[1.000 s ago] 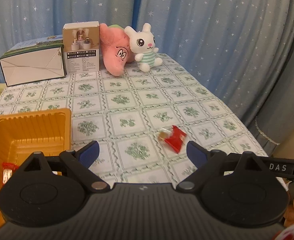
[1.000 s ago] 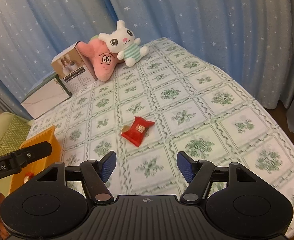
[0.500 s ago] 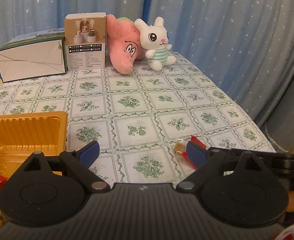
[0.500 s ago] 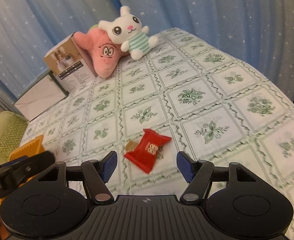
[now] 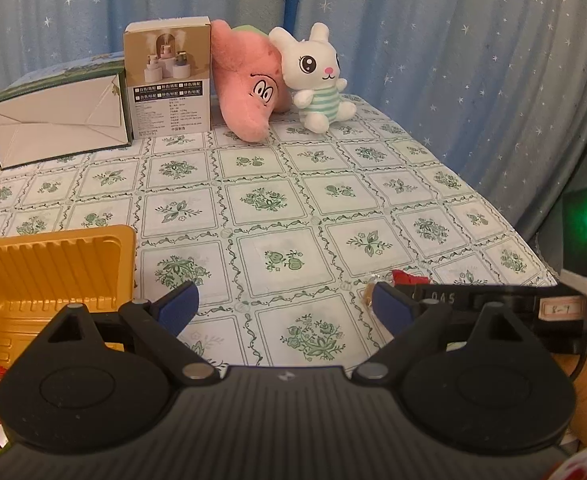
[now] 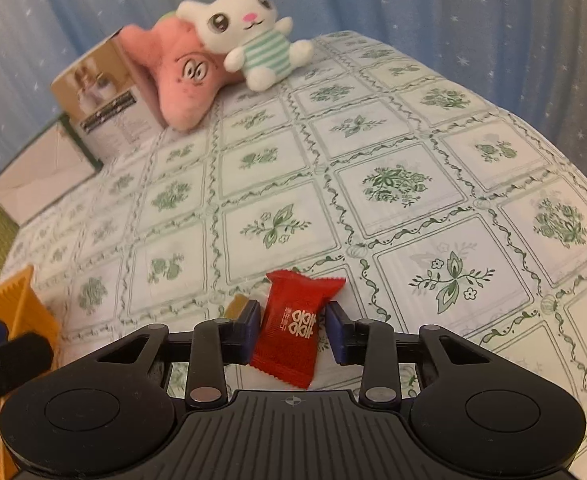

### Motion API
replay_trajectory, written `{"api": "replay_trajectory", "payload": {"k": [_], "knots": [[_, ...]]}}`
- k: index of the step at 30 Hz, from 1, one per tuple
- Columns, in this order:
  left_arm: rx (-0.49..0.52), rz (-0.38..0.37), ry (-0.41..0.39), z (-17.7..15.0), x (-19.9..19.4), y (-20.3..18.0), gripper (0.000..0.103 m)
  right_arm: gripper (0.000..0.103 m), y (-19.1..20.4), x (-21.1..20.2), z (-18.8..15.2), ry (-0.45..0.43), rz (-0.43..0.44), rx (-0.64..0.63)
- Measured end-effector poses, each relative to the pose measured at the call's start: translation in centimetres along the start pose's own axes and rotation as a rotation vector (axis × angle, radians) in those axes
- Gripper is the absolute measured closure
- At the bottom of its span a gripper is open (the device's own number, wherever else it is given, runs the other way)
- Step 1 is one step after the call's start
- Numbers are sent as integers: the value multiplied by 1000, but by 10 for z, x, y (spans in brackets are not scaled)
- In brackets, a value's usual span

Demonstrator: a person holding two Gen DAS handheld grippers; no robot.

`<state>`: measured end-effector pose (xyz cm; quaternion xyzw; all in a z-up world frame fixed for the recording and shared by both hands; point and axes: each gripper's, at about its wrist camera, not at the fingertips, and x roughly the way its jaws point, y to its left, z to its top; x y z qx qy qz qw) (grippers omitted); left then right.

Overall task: Organize snacks
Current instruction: 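Grasp the red candy packet with the right tool, then grasp the small clear-wrapped brown candy with the left tool while the right tool holds its packet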

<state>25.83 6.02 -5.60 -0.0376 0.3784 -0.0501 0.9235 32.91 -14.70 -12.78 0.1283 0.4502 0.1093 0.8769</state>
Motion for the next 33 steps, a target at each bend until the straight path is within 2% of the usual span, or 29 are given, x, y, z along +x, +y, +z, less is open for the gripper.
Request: {"api": "replay_trajectory", "payload": {"k": [1, 4, 8, 13, 19, 22, 24, 29, 33], "knots": [[1, -2, 2, 0, 1, -1, 10, 73, 1, -1, 0, 0, 2, -22], [11, -15, 5, 1, 3, -5, 10, 75, 2, -7, -2, 2, -30, -103], [29, -28, 20, 1, 9, -13, 10, 76, -12, -16, -5, 6, -88, -168], [24, -30, 31, -1, 15, -18, 10, 75, -34, -20, -4, -10, -41, -128], [25, -19, 40, -2, 21, -21, 10, 70, -31, -14, -6, -8, -33, -161], [18, -22, 45, -3, 25, -22, 10, 70, -23, -12, -7, -5, -54, -208], [16, -26, 46, -3, 28, -24, 10, 75, -24, -14, -7, -12, -46, -193], [63, -40, 58, -2, 42, -37, 10, 77, -31, -30, -4, -66, -62, -178], [116, -57, 76, -3, 60, -50, 15, 77, -43, -35, -3, -59, -61, -121]]}}
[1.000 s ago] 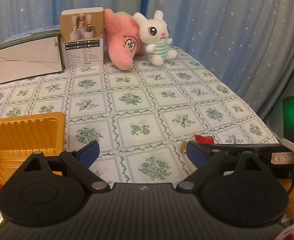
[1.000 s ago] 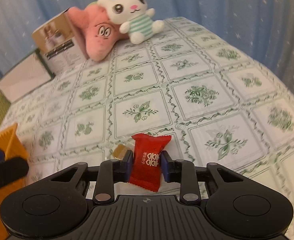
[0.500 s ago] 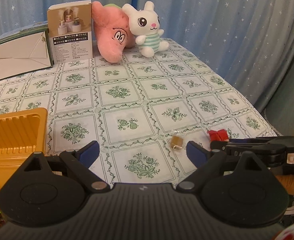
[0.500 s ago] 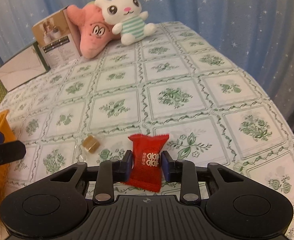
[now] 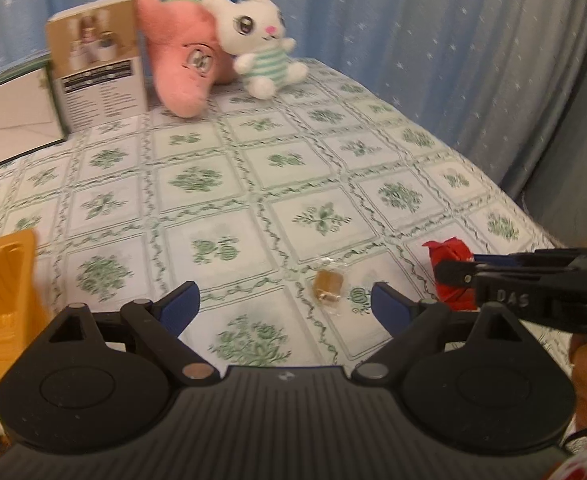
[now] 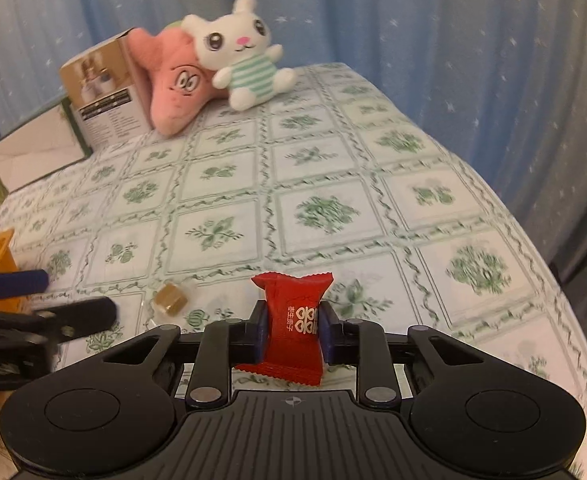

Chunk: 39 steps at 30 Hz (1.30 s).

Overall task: Organize snacks
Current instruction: 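Grasp the small clear-wrapped brown candy with the left tool while the right tool holds its packet, then carry both held candies over the orange tray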

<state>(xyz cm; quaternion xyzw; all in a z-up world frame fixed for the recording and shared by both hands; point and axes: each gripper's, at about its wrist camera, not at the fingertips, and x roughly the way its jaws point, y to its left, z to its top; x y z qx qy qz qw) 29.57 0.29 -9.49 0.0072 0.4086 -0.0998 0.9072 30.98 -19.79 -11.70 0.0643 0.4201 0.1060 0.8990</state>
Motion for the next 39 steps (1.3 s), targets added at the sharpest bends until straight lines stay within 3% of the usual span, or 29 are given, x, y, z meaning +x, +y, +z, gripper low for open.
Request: {"api": "replay_trajectory", "payload": {"k": [4, 7, 12, 19, 22, 32, 39], "knots": [[36, -34, -1, 0, 17, -10, 30, 77, -4, -1, 2, -8, -4, 23], [66, -56, -6, 0, 30, -15, 35, 77, -5, 1, 2, 0, -10, 32], [69, -59, 9, -1, 48, -13, 63, 77, -7, 3, 2, 7, -2, 50], [110, -64, 7, -3, 53, -16, 74, 77, -7, 4, 2, 6, -1, 56], [132, -61, 12, -2, 53, -20, 84, 77, -7, 4, 1, 9, -1, 56], [60, -35, 34, -21, 22, -22, 85, 77, -7, -3, -1, -10, 8, 62], [-11, -24, 36, -39, -14, -20, 85, 77, 7, -27, -22, -14, 34, 54]]}}
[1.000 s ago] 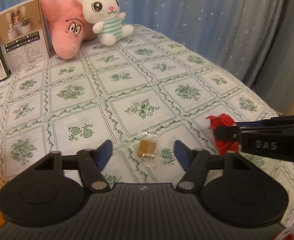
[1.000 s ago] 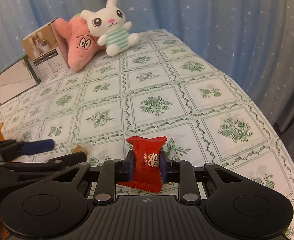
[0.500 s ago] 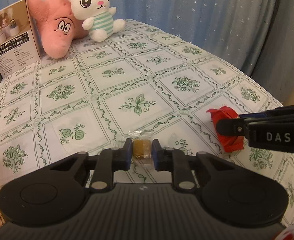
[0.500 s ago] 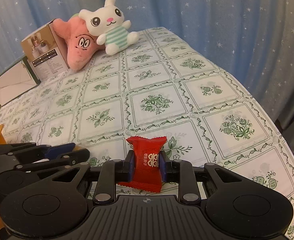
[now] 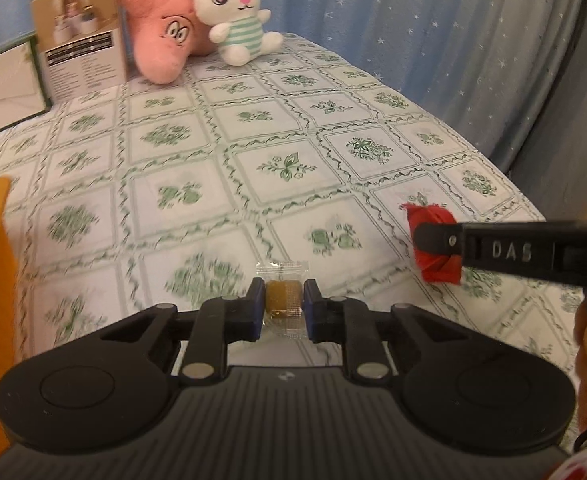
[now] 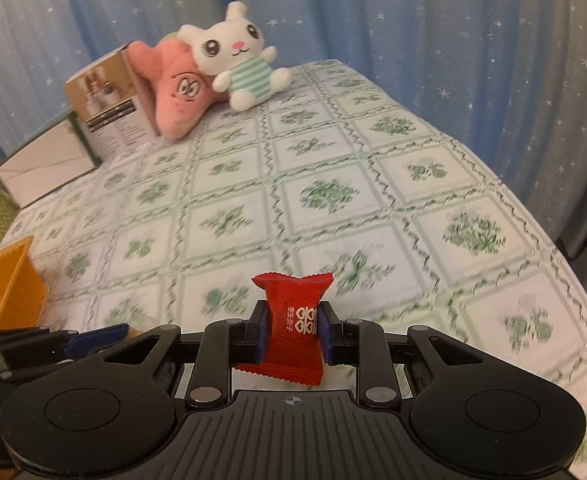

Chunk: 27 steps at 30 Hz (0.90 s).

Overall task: Organize snacks
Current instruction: 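Carry both held candies over the orange tray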

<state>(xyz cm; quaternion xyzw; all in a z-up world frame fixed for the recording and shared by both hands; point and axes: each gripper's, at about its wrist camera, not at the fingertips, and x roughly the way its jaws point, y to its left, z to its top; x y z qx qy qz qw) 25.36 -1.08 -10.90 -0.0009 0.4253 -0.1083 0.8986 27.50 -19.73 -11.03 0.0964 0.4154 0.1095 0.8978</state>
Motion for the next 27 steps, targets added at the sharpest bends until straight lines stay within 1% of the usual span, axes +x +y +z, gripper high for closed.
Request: {"api": "replay_trajectory", "payload": {"k": [6, 11, 20, 27], "knots": [[-54, 12, -23, -16, -40, 8, 85, 77, 8, -28, -27, 9, 22, 23], [-82, 23, -30, -30, -71, 10, 85, 77, 20, -54, -44, 7, 35, 8], [-107, 42, -56, -51, -121, 8, 85, 77, 48, -97, -62, 2, 26, -62], [-123, 41, -77, -60, -149, 4, 85, 77, 61, -123, -69, -16, 17, -116]]}}
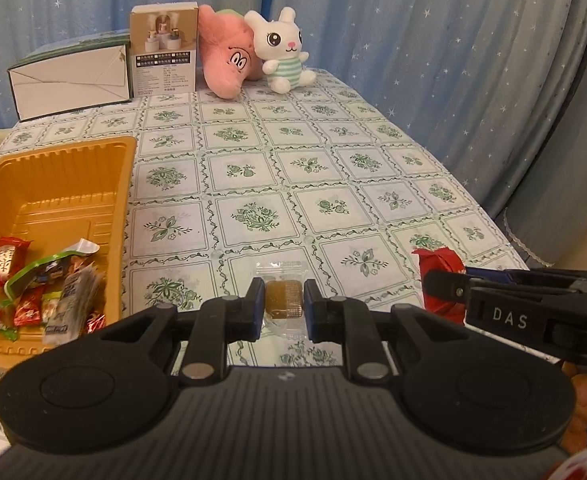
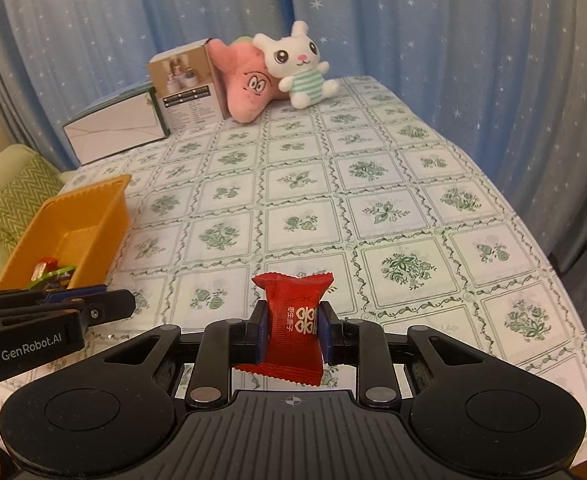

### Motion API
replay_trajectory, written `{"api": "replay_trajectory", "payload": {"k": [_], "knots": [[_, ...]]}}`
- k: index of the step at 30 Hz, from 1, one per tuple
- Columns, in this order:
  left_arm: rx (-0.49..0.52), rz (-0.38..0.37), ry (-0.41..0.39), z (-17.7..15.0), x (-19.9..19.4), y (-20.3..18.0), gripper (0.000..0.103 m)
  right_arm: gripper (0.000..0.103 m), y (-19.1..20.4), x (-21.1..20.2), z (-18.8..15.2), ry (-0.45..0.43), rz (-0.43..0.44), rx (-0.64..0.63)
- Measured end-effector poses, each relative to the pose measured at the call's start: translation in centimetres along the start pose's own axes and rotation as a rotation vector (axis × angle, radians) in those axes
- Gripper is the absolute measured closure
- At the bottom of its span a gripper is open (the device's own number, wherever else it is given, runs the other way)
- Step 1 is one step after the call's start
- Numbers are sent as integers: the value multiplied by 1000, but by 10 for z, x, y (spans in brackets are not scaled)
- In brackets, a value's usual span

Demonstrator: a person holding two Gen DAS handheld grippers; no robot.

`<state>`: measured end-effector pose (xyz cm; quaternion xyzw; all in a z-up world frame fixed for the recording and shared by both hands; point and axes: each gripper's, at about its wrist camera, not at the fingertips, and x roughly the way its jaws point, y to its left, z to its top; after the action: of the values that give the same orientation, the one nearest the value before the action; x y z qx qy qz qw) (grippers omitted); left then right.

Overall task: Organize snacks
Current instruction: 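Carry both held candies over the orange tray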

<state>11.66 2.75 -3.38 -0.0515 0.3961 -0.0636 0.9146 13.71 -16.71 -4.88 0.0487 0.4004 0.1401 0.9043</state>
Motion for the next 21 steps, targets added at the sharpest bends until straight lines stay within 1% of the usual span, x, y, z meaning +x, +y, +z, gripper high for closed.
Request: {"api": "replay_trajectory", "payload": {"k": [12, 21], "knots": [[-18, 23, -34, -5, -35, 12, 85, 77, 27, -18, 2, -23, 35, -62], [-15, 54, -42, -8, -48, 24, 85, 77, 48, -19, 4, -25, 64, -96]]}}
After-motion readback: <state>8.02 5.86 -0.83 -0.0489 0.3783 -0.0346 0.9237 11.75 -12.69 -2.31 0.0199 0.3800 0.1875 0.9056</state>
